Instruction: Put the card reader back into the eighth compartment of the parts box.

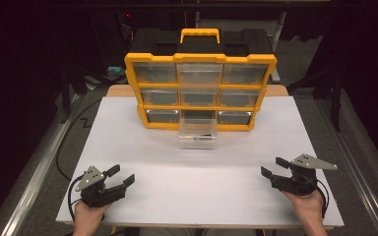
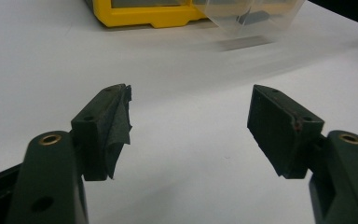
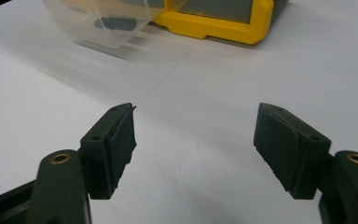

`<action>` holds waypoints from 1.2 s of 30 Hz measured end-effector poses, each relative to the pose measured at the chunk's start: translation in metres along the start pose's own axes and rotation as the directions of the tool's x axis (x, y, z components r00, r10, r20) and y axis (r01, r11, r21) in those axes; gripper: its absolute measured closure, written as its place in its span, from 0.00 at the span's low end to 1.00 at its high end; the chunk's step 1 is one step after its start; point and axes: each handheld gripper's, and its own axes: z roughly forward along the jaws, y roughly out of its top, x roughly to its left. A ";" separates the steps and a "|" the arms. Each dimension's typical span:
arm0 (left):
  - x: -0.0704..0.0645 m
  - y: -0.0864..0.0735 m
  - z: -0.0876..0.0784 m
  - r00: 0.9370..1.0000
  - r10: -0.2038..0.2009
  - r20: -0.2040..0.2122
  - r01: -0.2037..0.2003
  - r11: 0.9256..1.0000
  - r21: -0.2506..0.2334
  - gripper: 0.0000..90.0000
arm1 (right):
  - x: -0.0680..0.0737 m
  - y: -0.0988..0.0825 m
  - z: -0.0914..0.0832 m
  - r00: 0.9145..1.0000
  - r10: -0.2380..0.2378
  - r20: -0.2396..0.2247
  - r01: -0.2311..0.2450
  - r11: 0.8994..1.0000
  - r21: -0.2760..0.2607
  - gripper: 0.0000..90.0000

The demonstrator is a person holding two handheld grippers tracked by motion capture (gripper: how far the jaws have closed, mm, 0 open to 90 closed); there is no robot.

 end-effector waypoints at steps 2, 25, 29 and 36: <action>0.000 0.000 0.000 1.000 0.000 0.000 0.000 1.000 0.000 0.34 | -0.002 -0.003 -0.002 1.000 0.006 0.003 -0.006 1.000 -0.010 0.32; -0.001 0.000 -0.001 1.000 -0.001 0.002 0.001 1.000 -0.004 0.34 | -0.015 -0.041 -0.024 0.995 0.064 0.075 -0.054 0.990 -0.132 0.29; -0.002 0.000 -0.002 1.000 -0.002 0.006 0.002 1.000 -0.004 0.34 | -0.014 -0.046 -0.030 0.995 0.062 0.083 -0.047 0.983 -0.178 0.29; -0.002 0.001 -0.002 1.000 -0.004 0.006 0.004 1.000 -0.008 0.34 | -0.015 -0.047 -0.031 0.995 0.070 0.076 -0.054 0.980 -0.191 0.29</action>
